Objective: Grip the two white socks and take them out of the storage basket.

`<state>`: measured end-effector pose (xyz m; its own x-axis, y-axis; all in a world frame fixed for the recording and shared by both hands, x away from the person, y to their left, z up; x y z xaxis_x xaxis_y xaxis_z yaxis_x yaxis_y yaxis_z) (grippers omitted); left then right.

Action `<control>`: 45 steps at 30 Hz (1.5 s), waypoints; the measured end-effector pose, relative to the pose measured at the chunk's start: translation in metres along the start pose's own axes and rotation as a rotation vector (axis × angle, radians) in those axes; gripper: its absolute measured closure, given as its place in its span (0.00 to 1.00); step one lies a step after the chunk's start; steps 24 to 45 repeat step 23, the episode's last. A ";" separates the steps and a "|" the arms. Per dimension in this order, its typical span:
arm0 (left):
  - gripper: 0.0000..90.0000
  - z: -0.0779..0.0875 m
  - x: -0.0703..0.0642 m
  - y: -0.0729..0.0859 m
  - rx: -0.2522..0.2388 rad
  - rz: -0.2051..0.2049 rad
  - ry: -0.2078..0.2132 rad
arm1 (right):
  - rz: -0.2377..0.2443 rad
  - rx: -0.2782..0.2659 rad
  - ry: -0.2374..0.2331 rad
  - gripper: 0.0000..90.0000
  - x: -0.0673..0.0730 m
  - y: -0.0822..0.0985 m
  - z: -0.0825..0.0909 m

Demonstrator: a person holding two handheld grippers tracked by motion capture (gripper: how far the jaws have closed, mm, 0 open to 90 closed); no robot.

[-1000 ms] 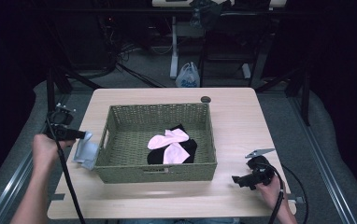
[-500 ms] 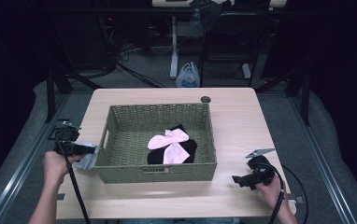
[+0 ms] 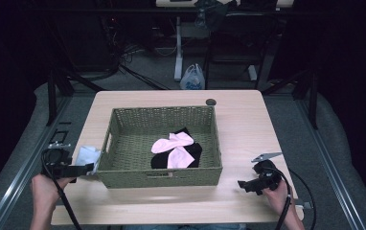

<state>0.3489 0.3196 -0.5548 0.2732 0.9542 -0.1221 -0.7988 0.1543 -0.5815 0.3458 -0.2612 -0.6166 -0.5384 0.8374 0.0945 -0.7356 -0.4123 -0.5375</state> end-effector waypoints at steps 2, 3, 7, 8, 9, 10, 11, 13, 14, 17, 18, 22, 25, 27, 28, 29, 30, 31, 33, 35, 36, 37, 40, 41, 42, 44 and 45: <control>0.00 0.003 -0.004 0.009 -0.018 0.001 0.005 | 0.000 -0.002 0.000 0.05 0.000 0.000 0.000; 0.00 0.005 -0.007 0.014 -0.025 0.004 0.009 | -0.007 -0.010 -0.001 0.05 0.000 0.000 0.000; 0.00 0.004 -0.015 0.032 -0.025 -0.019 -0.027 | -0.005 -0.003 -0.004 0.05 0.000 0.000 0.000; 0.00 0.003 -0.016 0.037 -0.025 -0.023 -0.037 | -0.006 -0.004 -0.008 0.05 0.000 0.000 0.000; 0.00 0.001 -0.017 0.041 -0.024 -0.023 -0.043 | -0.006 -0.007 -0.004 0.05 0.000 0.000 0.000; 0.00 -0.001 -0.019 0.045 -0.027 -0.010 -0.037 | -0.006 -0.006 -0.001 0.05 0.000 0.000 0.001; 0.00 -0.001 -0.019 0.045 -0.027 -0.010 -0.037 | -0.008 -0.013 0.000 0.04 0.000 -0.001 0.001; 0.00 -0.010 -0.021 0.058 -0.044 0.007 -0.057 | -0.010 -0.024 0.000 0.04 0.000 -0.001 0.002; 0.00 -0.013 -0.023 0.062 -0.033 0.007 -0.056 | -0.009 -0.023 0.002 0.03 -0.001 -0.001 0.002; 0.00 -0.020 -0.024 0.068 -0.004 -0.006 -0.059 | -0.002 -0.025 0.008 0.00 -0.002 -0.002 0.003; 0.00 -0.021 -0.024 0.068 -0.004 0.001 -0.060 | -0.002 -0.029 0.006 0.00 -0.002 -0.002 0.003; 0.00 -0.025 -0.024 0.068 -0.007 -0.007 -0.065 | 0.006 -0.039 0.013 0.00 -0.001 -0.003 0.004; 0.00 -0.025 -0.024 0.068 -0.007 -0.007 -0.065 | 0.006 -0.039 0.013 0.00 -0.001 -0.003 0.004; 0.00 -0.025 -0.024 0.068 -0.007 -0.007 -0.065 | 0.006 -0.039 0.013 0.00 -0.001 -0.003 0.004; 0.00 -0.025 -0.024 0.068 -0.007 -0.007 -0.065 | 0.006 -0.039 0.013 0.00 -0.001 -0.003 0.004; 0.00 -0.025 -0.024 0.068 -0.007 -0.007 -0.065 | 0.006 -0.039 0.013 0.00 -0.001 -0.003 0.004; 0.00 -0.025 -0.024 0.068 -0.007 -0.007 -0.065 | 0.006 -0.039 0.013 0.00 -0.001 -0.003 0.004; 0.00 -0.025 -0.024 0.068 -0.007 -0.007 -0.065 | 0.006 -0.039 0.013 0.00 -0.001 -0.003 0.004; 0.00 -0.025 -0.024 0.068 -0.007 -0.007 -0.065 | 0.006 -0.039 0.013 0.00 -0.001 -0.003 0.004; 0.00 -0.025 -0.024 0.068 -0.007 -0.007 -0.065 | 0.006 -0.039 0.013 0.00 -0.001 -0.003 0.004; 0.00 -0.025 -0.024 0.068 -0.007 -0.007 -0.065 | 0.006 -0.039 0.013 0.00 -0.001 -0.003 0.004; 0.00 -0.025 -0.024 0.068 -0.007 -0.007 -0.065 | 0.006 -0.039 0.013 0.00 -0.001 -0.003 0.004; 0.00 -0.025 -0.024 0.068 -0.007 -0.007 -0.065 | 0.006 -0.039 0.013 0.00 -0.001 -0.003 0.004; 0.00 -0.025 -0.024 0.068 -0.007 -0.007 -0.065 | 0.006 -0.039 0.013 0.00 -0.001 -0.003 0.004; 0.00 -0.025 -0.024 0.068 -0.007 -0.007 -0.065 | 0.006 -0.039 0.013 0.00 -0.001 -0.003 0.004; 0.00 -0.025 -0.024 0.068 -0.007 -0.007 -0.065 | 0.006 -0.039 0.013 0.00 -0.001 -0.003 0.004; 0.00 -0.025 -0.024 0.068 -0.007 -0.007 -0.065 | 0.006 -0.039 0.013 0.00 -0.001 -0.003 0.004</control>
Point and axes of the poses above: each handheld gripper's, and its own axes: z roughly backward along the jaws, y roughly out of its underside, x roughly to its left, the point moved 7 cm from there along -z, roughly forward along the jaws, and after that the axes turned 1 degree about z, right-handed, at the moved point
